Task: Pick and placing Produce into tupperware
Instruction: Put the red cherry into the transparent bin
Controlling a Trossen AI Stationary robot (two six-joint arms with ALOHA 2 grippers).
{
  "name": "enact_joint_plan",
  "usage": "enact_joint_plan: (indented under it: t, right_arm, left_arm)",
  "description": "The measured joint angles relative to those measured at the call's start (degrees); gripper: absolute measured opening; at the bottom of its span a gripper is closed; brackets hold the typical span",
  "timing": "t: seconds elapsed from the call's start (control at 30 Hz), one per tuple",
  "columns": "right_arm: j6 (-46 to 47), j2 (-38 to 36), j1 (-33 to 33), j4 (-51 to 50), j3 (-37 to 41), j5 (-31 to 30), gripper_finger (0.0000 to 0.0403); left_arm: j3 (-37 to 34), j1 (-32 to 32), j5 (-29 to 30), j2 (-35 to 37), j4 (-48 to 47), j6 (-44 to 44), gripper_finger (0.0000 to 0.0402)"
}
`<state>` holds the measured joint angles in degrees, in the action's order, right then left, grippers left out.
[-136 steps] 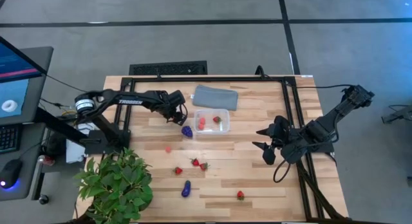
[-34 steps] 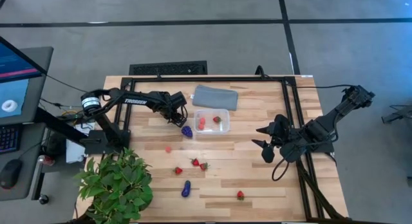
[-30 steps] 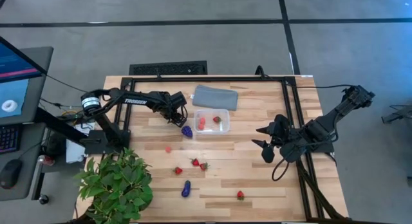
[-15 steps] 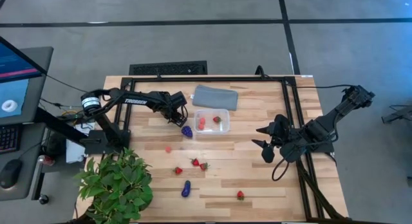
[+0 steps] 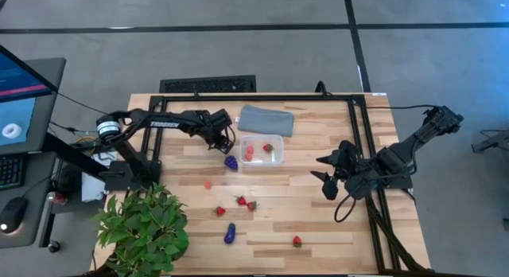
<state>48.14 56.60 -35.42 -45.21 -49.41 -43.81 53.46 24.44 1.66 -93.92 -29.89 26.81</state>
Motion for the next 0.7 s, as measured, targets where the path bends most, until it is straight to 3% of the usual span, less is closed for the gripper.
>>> enact_joint_plan:
  t: [0.37, 0.7]
  right_arm:
    - [0.0, 0.0, 0.0, 0.7, 0.0, 0.0, 0.0260]
    - [-0.1, 0.0, 0.0, 0.7, 0.0, 0.0, 0.0260]
  left_arm:
    - [4.5, 0.0, 0.2, 5.4, -0.4, -1.5, 0.0115]
    - [7.6, -3.8, -6.6, 6.7, 5.1, -8.1, 0.0115]
